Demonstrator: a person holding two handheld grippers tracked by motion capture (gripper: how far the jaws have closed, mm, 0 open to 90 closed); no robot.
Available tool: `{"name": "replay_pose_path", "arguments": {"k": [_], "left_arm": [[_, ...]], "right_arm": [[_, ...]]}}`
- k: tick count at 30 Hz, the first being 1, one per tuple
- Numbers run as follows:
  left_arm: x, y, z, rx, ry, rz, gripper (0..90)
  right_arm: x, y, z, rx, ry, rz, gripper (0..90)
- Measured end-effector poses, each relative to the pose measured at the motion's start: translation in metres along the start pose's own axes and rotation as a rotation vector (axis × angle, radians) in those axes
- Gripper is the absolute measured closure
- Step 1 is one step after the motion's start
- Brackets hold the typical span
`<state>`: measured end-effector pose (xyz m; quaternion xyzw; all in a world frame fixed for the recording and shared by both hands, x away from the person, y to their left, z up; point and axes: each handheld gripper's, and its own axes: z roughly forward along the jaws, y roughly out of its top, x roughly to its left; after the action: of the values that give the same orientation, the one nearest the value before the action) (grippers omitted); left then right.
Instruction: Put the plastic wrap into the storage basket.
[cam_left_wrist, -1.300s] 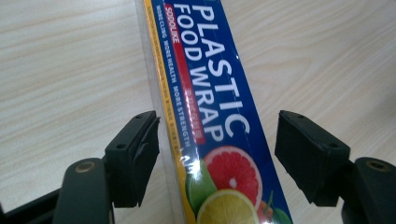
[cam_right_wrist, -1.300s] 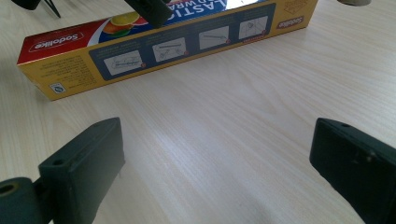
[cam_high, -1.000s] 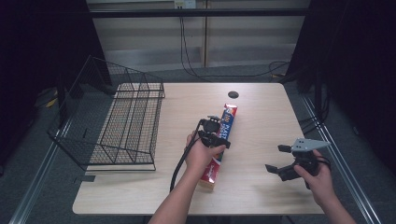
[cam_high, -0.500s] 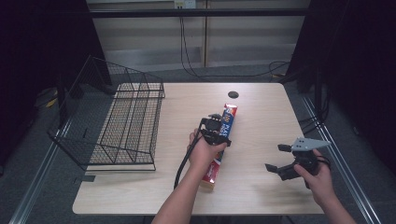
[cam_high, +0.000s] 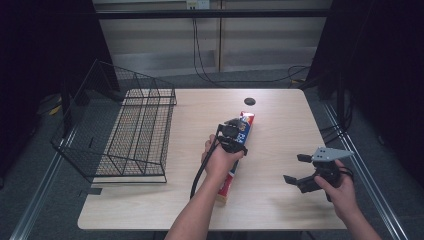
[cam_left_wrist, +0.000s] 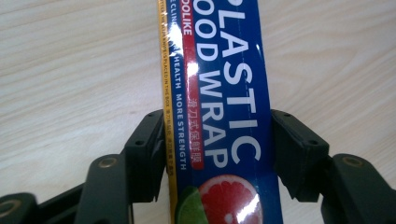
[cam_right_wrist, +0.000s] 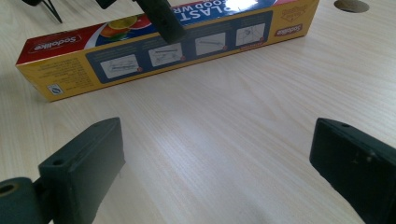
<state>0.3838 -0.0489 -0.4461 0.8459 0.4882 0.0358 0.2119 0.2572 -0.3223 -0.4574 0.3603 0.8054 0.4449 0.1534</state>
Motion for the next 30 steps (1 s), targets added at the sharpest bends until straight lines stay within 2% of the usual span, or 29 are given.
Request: {"name": "replay_pose_path", "arguments": {"k": [2, 4, 6, 9, 10, 13, 18, 22, 27, 30], "left_arm": [[0.0, 0.001, -0.002, 0.032, -0.003, 0.022, 42.6], [0.0, 0.001, -0.004, 0.051, -0.007, 0.023, 43.1], [0.003, 0.0, -0.007, 0.073, -0.033, 0.031, 43.4], [0.009, -0.002, -0.013, 0.083, -0.072, 0.013, 43.6], [0.009, -0.002, -0.013, 0.083, -0.072, 0.013, 43.8], [0.015, -0.001, -0.026, 0.108, -0.052, 0.033, 44.1], [0.025, -0.002, -0.04, 0.113, -0.107, -0.006, 44.4], [0.028, -0.001, -0.05, 0.123, -0.078, 0.02, 44.5], [0.036, 0.002, -0.062, 0.122, -0.09, 0.001, 44.5], [0.039, 0.003, -0.069, 0.128, -0.072, -0.002, 44.5]], "right_arm": [[0.0, 0.0, -0.001, -0.001, 0.002, 0.005, 2.9], [-0.001, 0.0, -0.001, -0.008, 0.003, 0.008, 2.9], [-0.002, 0.0, -0.001, -0.011, 0.001, 0.01, 2.9], [-0.002, 0.0, -0.002, -0.014, 0.001, 0.013, 2.9], [-0.002, 0.0, -0.002, -0.015, 0.001, 0.013, 2.8], [-0.001, 0.001, -0.002, -0.017, 0.001, 0.014, 2.8], [-0.002, 0.001, -0.001, -0.02, 0.0, 0.011, 2.8], [-0.002, 0.002, -0.001, -0.021, 0.002, 0.01, 2.8], [-0.002, 0.002, -0.002, -0.023, 0.001, 0.012, 2.8], [-0.002, 0.002, -0.002, -0.024, 0.001, 0.013, 2.9]]}}
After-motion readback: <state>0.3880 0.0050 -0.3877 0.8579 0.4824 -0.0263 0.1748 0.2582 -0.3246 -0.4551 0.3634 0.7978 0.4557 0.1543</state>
